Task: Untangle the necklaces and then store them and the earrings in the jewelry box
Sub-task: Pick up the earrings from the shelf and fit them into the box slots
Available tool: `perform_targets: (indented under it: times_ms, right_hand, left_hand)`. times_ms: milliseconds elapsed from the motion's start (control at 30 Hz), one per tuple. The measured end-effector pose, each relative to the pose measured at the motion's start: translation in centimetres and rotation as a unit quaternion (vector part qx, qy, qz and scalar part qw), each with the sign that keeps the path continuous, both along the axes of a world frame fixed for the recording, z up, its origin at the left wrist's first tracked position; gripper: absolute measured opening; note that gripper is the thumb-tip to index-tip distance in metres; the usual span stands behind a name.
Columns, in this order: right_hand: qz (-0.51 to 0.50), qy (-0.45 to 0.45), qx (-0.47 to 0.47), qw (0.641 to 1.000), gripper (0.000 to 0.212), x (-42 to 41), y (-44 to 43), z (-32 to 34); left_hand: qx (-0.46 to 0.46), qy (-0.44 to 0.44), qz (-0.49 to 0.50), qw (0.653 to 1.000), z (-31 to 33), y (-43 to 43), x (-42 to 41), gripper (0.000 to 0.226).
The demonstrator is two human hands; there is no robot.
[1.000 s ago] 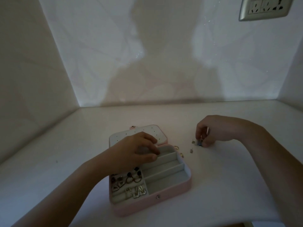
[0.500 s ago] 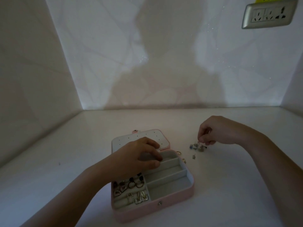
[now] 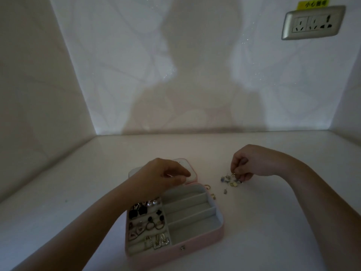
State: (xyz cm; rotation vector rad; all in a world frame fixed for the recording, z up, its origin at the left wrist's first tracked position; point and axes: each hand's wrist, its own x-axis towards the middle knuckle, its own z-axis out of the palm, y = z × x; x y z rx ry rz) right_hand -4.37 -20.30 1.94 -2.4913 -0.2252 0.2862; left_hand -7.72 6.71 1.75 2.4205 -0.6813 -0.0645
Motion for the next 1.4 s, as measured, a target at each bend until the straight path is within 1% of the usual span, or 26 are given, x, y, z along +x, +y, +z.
perform_targets:
  times_ms: [67,167,300,367,433,500,600,700,900,1067,1133,1200,1267,1333,1400]
  right_hand:
    - [-0.005,0.004,-0.001,1.000,0.018,0.2,-0.1,-0.2]
    - [-0.008,0.007,-0.003,1.000,0.020,0.4,0.0,-0.3]
    - [-0.019,0.014,0.000,1.000,0.020,0.5,0.1,-0.3]
    - [-0.026,0.014,-0.013,0.999,0.019,0.5,0.1,-0.3]
    - [-0.035,0.009,-0.027,0.999,0.019,0.5,0.1,-0.3]
    - [-0.043,0.001,-0.041,0.998,0.017,0.5,0.1,-0.4]
    - [-0.047,-0.020,-0.080,0.996,0.006,0.5,0.2,-0.6]
    - [-0.049,-0.029,-0.099,0.993,0.012,0.4,0.2,-0.7]
    - [-0.052,-0.046,-0.113,0.991,0.017,0.4,0.3,-0.7]
    - [-0.049,-0.080,-0.105,0.990,0.018,0.1,0.2,-0.6]
    - [-0.046,-0.116,-0.099,0.987,0.018,0.2,0.3,-0.6]
    - [-0.046,-0.163,-0.066,0.983,0.020,0.2,0.5,-0.4]
    - [-0.042,-0.168,0.030,0.985,0.024,-0.1,0.9,0.1]
    - [-0.008,-0.117,0.169,0.979,0.029,-0.5,1.4,0.7]
    - [0.042,-0.062,0.276,0.958,0.031,-0.9,1.9,0.9]
  left_hand:
    - [-0.002,-0.002,-0.008,1.000,0.6,-1.3,0.9,0.018]
    - [0.032,0.003,-0.031,0.999,1.4,-3.9,2.6,0.019]
    - [0.095,0.036,-0.049,0.994,1.4,-7.2,4.6,0.021]
    - [0.127,0.040,-0.055,0.990,0.9,-8.4,5.2,0.021]
    - [0.136,0.042,-0.051,0.988,0.4,-9.2,5.6,0.023]
    - [0.131,0.044,-0.039,0.990,0.0,-9.7,6.0,0.024]
    - [0.122,0.049,-0.039,0.990,-0.4,-10.2,6.3,0.021]
    - [0.142,0.043,-0.046,0.988,-0.4,-10.5,6.4,0.018]
    - [0.144,0.045,-0.051,0.987,-0.3,-10.0,6.4,0.017]
    - [0.083,0.068,-0.047,0.993,0.4,-8.9,6.2,0.015]
    - [0.055,0.065,-0.036,0.996,0.9,-8.4,6.0,0.013]
    - [0.021,0.074,-0.029,0.997,1.4,-7.8,5.8,0.011]
    - [-0.033,0.095,-0.013,0.995,1.9,-7.3,5.4,0.010]
    - [-0.118,0.132,0.016,0.984,2.2,-6.9,4.6,0.010]
    - [-0.198,0.173,0.040,0.964,2.5,-6.6,3.8,0.012]
